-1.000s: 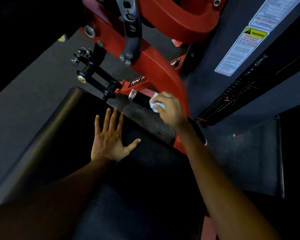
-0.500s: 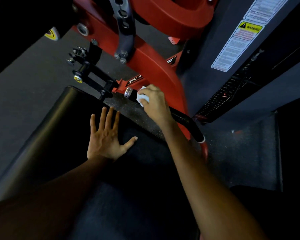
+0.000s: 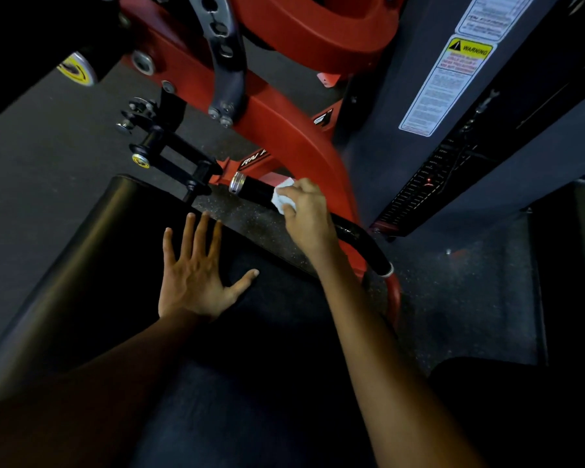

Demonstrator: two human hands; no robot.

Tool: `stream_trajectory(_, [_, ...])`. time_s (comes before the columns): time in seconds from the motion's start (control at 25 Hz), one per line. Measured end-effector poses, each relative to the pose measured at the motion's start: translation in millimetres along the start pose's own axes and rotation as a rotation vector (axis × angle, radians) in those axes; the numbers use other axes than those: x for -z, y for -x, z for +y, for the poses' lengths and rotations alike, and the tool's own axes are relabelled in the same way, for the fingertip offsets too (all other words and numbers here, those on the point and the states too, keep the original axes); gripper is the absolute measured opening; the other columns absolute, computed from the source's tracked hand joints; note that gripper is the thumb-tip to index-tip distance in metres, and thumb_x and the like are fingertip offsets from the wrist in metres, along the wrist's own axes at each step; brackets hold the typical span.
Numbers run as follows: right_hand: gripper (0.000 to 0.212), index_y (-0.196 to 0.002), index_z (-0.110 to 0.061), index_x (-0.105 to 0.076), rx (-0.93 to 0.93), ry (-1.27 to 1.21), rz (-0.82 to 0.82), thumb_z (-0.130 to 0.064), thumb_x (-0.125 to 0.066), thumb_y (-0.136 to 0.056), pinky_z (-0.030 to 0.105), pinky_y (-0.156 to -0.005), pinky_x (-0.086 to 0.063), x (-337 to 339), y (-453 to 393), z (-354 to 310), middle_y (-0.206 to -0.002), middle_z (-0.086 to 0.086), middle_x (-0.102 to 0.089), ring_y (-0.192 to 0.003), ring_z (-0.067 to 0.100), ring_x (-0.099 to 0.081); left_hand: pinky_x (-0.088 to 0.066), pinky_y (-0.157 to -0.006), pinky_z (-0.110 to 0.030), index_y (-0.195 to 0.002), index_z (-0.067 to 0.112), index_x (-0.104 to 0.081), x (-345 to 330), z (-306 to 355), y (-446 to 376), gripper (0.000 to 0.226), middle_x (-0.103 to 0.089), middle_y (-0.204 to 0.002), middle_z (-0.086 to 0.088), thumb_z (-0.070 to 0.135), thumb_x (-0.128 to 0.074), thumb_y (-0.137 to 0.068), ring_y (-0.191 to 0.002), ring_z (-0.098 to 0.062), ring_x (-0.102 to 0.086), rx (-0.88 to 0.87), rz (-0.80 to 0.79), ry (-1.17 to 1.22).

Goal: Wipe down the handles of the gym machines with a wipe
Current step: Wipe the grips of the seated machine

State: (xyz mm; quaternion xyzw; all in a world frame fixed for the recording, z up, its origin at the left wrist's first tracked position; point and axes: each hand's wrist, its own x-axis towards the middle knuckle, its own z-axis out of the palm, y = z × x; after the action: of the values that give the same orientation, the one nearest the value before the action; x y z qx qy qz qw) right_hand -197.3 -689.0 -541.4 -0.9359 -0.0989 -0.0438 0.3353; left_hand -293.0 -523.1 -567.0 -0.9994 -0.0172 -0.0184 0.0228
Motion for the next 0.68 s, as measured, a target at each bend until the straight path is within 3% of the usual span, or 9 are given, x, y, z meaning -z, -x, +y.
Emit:
stream_trajectory(0.08, [0.028, -0.108, 0.002, -0.066, -0.1, -0.04, 0.076, 0.006, -0.05, -0.085, 0.018, -0.079, -0.046, 9.2, 12.5, 28.6, -0.109, 0.018, -0.056, -0.098, 0.027, -0.054, 0.0, -0.115, -0.05, -0.145, 0.008, -0.034, 0.2, 0.2, -0.7, 0.098, -0.025, -0.155, -0.013, 0.079, -0.026, -0.078, -0.146, -0.027, -0.012, -0.002, 0.01, 0.001])
stream_trajectory(0.16, [0.025, -0.105, 0.002, -0.066, -0.278, -0.023, 0.23, 0.004, -0.052, -0.085, 0.004, -0.074, -0.034, 18.3, 31.7, 54.9, -0.107, 0.019, -0.058, -0.096, 0.03, -0.056, 0.0, -0.115, -0.05, -0.145, 0.008, -0.035, 0.2, -0.5, -0.7, 0.099, -0.025, -0.155, -0.013, 0.079, -0.025, -0.078, -0.146, -0.028, -0.012, -0.006, 0.018, 0.004])
stream_trajectory(0.24, [0.024, -0.104, 0.002, -0.066, -0.41, -0.015, 0.337, 0.005, -0.054, -0.084, 0.001, -0.073, -0.026, 17.1, 40.6, 61.4, -0.107, 0.02, -0.059, -0.1, 0.03, -0.056, -0.001, -0.115, -0.051, -0.145, 0.007, -0.035, 0.3, 0.4, 1.2, 0.098, -0.025, -0.155, -0.013, 0.079, -0.025, -0.078, -0.145, -0.028, -0.013, -0.008, 0.01, 0.0])
stream_trajectory(0.4, [0.028, -0.102, 0.005, -0.067, -0.223, -0.028, 0.276, 0.014, -0.054, -0.079, 0.015, -0.081, -0.033, 1.5, 35.8, 27.1, -0.105, 0.02, -0.059, -0.101, 0.033, -0.052, 0.0, -0.115, -0.048, -0.147, 0.013, -0.032, 4.2, -1.8, -1.4, 0.088, -0.023, -0.155, -0.012, 0.074, -0.026, -0.083, -0.145, -0.031, -0.014, -0.074, -0.017, 0.035])
stream_trajectory(0.52, [0.021, -0.1, 0.007, -0.068, -0.261, -0.043, 0.286, 0.006, -0.052, -0.087, 0.007, -0.084, -0.034, 11.6, 41.2, 40.7, -0.102, 0.018, -0.06, -0.097, 0.03, -0.054, -0.001, -0.116, -0.044, -0.145, 0.014, -0.036, 6.6, 4.0, 9.7, 0.077, -0.031, -0.152, -0.014, 0.067, -0.017, -0.092, -0.142, -0.031, -0.023, -0.162, -0.061, 0.086])
stream_trajectory(0.56, [0.023, -0.092, 0.009, -0.068, -0.318, -0.07, 0.355, -0.004, -0.049, -0.092, 0.003, -0.08, -0.038, 18.6, 45.2, 50.6, -0.094, 0.018, -0.061, -0.089, 0.03, -0.057, 0.001, -0.116, -0.045, -0.144, 0.013, -0.037, 5.4, 10.6, 18.1, 0.079, -0.032, -0.152, -0.013, 0.067, -0.018, -0.091, -0.141, -0.032, -0.023, -0.157, -0.066, 0.09])
stream_trajectory(0.6, [0.031, -0.08, 0.012, -0.067, -0.384, -0.099, 0.423, -0.008, -0.047, -0.094, 0.001, -0.066, -0.038, 25.5, 48.9, 61.0, -0.082, 0.02, -0.061, -0.077, 0.032, -0.059, 0.002, -0.115, -0.049, -0.145, 0.012, -0.036, 2.1, 19.5, 28.3, 0.082, -0.032, -0.152, -0.012, 0.07, -0.022, -0.088, -0.142, -0.033, -0.022, -0.157, -0.078, 0.077])
stream_trajectory(0.64, [0.031, -0.072, 0.017, -0.063, -0.451, -0.142, 0.458, -0.002, -0.048, -0.091, 0.008, -0.055, -0.039, 29.1, 52.4, 69.2, -0.073, 0.025, -0.062, -0.069, 0.037, -0.06, 0.002, -0.114, -0.054, -0.146, 0.012, -0.035, -2.3, 27.8, 38.0, 0.087, -0.03, -0.153, -0.011, 0.073, -0.025, -0.084, -0.142, -0.034, -0.021, -0.182, -0.089, 0.043])
stream_trajectory(0.68, [0.023, -0.073, 0.02, -0.062, -0.509, -0.186, 0.483, 0.007, -0.049, -0.086, 0.017, -0.055, -0.039, 30.8, 53.7, 72.0, -0.074, 0.03, -0.063, -0.07, 0.042, -0.06, 0.0, -0.112, -0.058, -0.146, 0.013, -0.033, -6.7, 33.4, 44.9, 0.091, -0.027, -0.155, -0.008, 0.076, -0.026, -0.081, -0.143, -0.034, -0.019, -0.223, -0.101, 0.004])
